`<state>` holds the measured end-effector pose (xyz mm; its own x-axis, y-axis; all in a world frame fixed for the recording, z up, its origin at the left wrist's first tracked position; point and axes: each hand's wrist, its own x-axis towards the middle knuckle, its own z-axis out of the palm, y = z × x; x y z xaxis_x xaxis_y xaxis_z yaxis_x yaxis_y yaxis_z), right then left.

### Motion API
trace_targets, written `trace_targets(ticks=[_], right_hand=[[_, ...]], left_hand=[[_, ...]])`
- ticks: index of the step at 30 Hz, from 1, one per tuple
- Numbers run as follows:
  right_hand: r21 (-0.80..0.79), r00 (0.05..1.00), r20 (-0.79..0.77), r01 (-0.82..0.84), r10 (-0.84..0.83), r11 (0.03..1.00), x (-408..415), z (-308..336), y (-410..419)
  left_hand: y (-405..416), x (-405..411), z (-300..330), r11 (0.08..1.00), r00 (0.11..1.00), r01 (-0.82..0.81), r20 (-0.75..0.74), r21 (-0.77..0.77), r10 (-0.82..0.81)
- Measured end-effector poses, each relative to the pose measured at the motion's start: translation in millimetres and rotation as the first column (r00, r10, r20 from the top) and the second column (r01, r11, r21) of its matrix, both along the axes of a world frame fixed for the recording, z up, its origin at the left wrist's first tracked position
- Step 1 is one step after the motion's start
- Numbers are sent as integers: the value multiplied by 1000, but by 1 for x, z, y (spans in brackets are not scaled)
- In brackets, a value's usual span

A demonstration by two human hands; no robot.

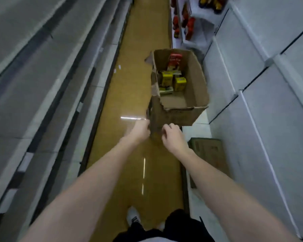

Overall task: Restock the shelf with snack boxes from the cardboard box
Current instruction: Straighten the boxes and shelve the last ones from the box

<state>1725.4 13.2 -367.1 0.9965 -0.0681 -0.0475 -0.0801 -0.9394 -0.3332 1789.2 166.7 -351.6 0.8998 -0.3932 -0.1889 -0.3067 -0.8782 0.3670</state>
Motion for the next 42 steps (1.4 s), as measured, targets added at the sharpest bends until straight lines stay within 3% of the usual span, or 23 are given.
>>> trace_targets(ticks=[10, 24, 36, 42], right_hand=[[44, 992, 39, 119, -121, 992, 151, -11, -101], [104, 964, -152, 237, -220, 966, 337, -37, -205], [4, 866, -304, 418, -397, 908, 516, -100, -215], [-12, 804, -421, 457, -419, 890, 575, -139, -237]], left_hand=[[-95, 164, 2, 989, 989, 141, 44, 41, -142], [-207, 371, -11, 980, 985, 172, 2, 99, -173], [-260, 568, -103, 939, 936, 311, -221, 146, -275], [-287, 622, -164, 898, 895, 395, -303, 196, -327]])
